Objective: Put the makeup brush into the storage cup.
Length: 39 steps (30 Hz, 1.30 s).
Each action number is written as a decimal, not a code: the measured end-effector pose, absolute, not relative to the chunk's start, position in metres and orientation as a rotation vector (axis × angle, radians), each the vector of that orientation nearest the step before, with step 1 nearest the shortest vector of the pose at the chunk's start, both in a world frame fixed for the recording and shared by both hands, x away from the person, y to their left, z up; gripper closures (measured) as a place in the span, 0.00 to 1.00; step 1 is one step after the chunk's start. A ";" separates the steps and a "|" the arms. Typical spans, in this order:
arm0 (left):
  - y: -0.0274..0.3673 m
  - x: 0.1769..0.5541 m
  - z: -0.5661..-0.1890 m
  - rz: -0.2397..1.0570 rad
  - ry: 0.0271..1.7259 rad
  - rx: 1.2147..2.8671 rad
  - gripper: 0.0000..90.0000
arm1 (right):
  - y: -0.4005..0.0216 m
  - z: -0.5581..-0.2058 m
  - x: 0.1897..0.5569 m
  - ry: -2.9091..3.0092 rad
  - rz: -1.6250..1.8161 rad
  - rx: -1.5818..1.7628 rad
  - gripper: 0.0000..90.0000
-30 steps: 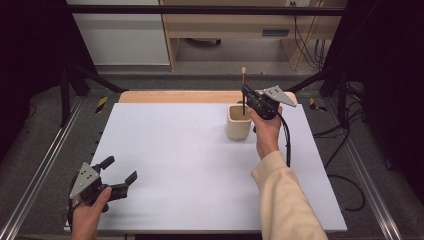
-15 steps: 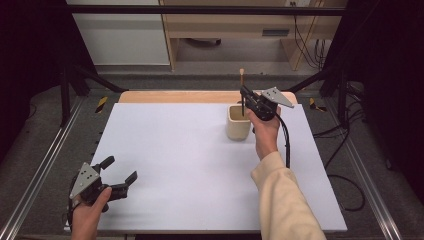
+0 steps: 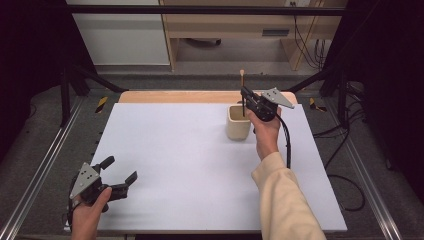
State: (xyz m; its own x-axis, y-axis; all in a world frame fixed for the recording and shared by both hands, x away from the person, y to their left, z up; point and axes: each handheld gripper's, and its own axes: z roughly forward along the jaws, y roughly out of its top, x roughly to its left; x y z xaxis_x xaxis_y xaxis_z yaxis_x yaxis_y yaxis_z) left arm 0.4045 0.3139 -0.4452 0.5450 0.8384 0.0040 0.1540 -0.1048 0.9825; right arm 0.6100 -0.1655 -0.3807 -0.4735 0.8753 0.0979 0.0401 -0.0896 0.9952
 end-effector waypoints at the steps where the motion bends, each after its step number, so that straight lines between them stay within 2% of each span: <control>1: 0.314 0.404 -0.445 0.723 0.862 1.599 0.01 | -0.166 -0.381 0.610 1.534 1.635 1.018 0.93; 39: 0.314 0.404 -0.445 0.721 0.860 1.598 0.01 | -0.171 -0.406 0.610 1.590 1.588 1.040 0.92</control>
